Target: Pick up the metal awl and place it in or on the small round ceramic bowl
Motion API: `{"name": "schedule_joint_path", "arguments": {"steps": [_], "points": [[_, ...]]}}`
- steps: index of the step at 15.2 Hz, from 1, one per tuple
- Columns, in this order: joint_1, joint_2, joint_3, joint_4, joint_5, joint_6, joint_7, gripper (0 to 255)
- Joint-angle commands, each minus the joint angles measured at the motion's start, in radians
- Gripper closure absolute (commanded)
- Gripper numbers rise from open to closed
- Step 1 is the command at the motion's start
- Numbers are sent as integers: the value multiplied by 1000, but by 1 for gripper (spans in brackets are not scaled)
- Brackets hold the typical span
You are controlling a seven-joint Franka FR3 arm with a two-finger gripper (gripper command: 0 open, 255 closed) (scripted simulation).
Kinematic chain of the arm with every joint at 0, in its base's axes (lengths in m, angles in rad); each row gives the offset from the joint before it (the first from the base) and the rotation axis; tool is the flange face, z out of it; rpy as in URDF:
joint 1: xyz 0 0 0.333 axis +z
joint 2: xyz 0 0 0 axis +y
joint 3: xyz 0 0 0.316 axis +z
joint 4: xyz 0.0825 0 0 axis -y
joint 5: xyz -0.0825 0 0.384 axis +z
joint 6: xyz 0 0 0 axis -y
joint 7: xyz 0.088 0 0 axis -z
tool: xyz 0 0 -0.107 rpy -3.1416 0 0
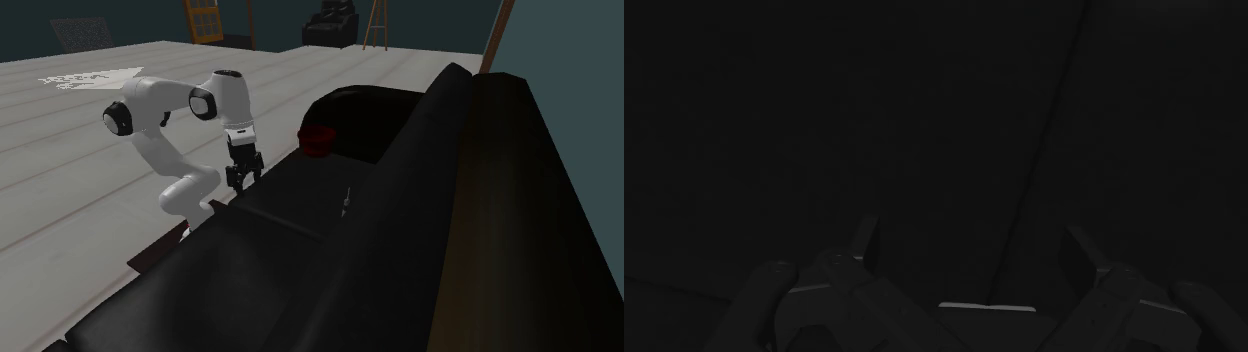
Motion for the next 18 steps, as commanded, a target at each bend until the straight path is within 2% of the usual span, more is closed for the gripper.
{"name": "schedule_joint_path", "arguments": {"steps": [1, 10, 18], "points": [[0, 0, 0, 0, 0, 0, 0, 0], [19, 243, 96, 98, 65, 206, 150, 0], [22, 489, 177, 270, 66, 339, 278, 0]]}}
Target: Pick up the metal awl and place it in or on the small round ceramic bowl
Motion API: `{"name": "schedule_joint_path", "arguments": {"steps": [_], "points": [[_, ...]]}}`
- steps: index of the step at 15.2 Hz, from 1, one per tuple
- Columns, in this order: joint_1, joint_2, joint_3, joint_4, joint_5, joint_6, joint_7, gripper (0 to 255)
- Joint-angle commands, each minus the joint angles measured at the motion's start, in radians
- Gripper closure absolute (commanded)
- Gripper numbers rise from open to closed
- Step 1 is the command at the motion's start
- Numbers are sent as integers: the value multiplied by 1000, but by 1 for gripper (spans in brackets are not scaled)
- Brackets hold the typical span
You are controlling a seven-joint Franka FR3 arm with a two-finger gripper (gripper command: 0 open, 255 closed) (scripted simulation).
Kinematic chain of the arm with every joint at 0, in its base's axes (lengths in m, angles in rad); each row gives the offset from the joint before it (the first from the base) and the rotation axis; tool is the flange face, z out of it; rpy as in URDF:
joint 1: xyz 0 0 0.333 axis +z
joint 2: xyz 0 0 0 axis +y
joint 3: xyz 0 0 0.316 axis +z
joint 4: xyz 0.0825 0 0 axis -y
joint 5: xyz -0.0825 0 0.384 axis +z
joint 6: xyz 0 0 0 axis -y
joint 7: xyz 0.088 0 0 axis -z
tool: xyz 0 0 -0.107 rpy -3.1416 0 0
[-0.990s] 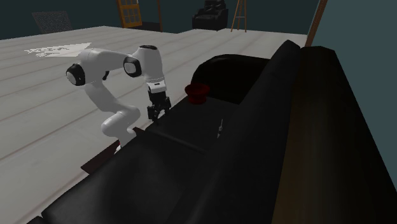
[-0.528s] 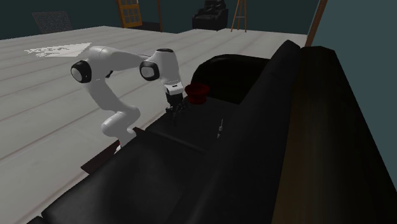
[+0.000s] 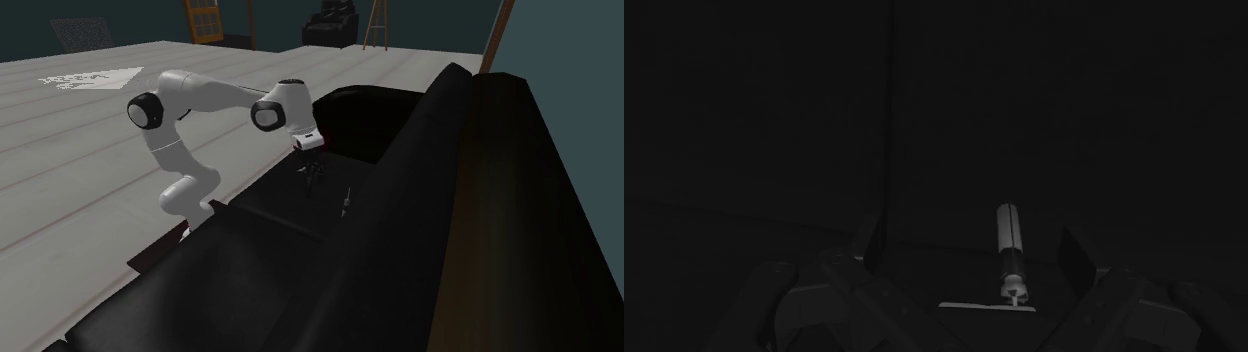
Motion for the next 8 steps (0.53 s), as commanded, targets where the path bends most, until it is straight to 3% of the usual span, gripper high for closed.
{"name": "schedule_joint_path", "arguments": {"steps": [1, 5, 8], "points": [[0, 61, 19, 47, -6, 30, 33, 0], [3, 192, 56, 168, -34, 68, 101, 0], [3, 209, 57, 160, -40, 94, 107, 0]]}}
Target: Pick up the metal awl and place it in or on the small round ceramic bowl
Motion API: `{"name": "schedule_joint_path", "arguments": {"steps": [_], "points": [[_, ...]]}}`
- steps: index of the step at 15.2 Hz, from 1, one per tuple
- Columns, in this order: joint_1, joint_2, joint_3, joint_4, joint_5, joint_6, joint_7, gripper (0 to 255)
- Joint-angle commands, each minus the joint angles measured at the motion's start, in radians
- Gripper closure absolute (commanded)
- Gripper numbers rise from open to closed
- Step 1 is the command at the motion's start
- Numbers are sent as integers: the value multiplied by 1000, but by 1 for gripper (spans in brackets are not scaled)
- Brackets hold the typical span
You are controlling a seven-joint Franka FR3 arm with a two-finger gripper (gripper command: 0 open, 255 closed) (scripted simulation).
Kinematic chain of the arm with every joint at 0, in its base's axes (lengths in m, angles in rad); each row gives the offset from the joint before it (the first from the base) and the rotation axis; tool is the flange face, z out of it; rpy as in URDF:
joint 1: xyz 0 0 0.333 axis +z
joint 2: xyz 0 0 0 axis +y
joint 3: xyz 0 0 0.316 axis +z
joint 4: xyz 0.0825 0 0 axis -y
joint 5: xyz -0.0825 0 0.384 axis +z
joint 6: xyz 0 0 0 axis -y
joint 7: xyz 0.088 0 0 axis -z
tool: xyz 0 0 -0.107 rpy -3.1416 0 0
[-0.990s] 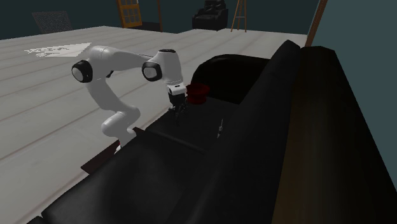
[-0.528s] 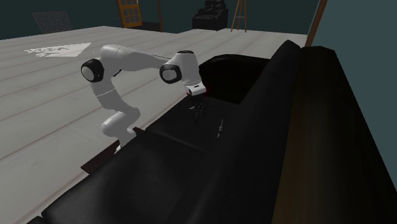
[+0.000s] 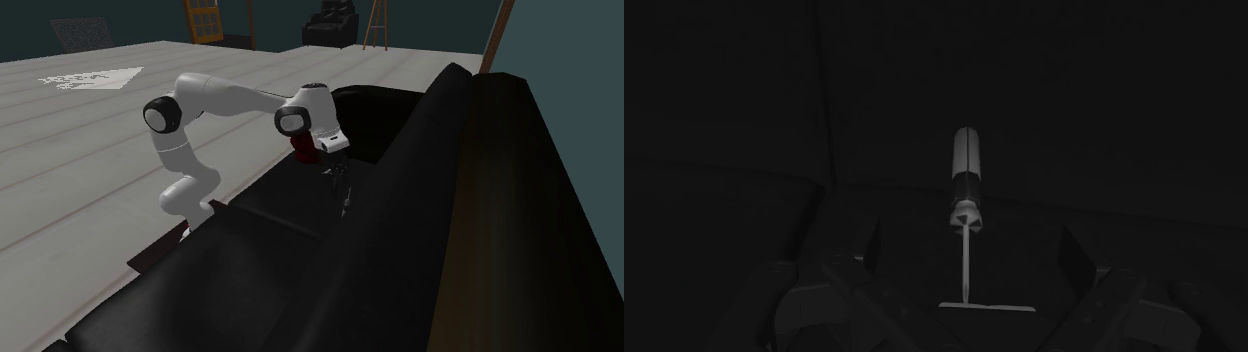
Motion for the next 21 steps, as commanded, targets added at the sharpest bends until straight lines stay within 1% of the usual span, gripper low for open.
{"name": "schedule_joint_path", "arguments": {"steps": [1, 5, 13, 14, 21], "points": [[0, 14, 2, -5, -5, 20, 6, 0], [-3, 40, 2, -35, -15, 75, 13, 0], [-3, 40, 2, -35, -15, 75, 12, 0], [-3, 40, 2, -35, -15, 75, 12, 255], [-3, 40, 2, -35, -15, 75, 12, 255]]}}
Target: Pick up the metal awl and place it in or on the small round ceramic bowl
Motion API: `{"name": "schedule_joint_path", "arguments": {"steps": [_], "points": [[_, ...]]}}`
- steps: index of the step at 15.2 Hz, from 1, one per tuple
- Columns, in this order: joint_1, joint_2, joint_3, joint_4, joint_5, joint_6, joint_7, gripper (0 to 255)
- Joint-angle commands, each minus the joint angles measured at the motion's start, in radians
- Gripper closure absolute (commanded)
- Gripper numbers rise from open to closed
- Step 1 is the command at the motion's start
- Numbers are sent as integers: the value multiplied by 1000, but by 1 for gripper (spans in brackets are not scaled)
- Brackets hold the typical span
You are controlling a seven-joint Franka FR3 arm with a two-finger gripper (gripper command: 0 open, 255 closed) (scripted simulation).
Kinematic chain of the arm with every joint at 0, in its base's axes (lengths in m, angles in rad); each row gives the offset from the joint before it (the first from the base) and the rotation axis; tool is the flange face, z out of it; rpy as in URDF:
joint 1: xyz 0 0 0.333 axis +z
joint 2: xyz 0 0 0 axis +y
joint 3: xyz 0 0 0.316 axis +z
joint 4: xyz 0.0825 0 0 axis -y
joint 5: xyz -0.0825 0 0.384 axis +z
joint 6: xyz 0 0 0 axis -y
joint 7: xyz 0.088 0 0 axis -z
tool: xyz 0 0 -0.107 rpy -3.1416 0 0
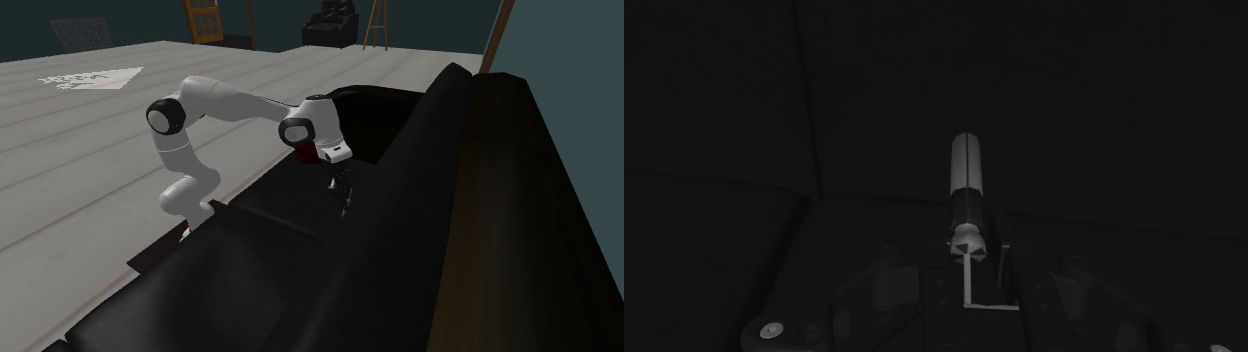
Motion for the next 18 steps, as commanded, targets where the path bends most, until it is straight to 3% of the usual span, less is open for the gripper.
{"name": "schedule_joint_path", "arguments": {"steps": [1, 18], "points": [[0, 0, 0, 0, 0, 0, 0, 255], [0, 12, 0, 228, 7, -216, -22, 255]]}}
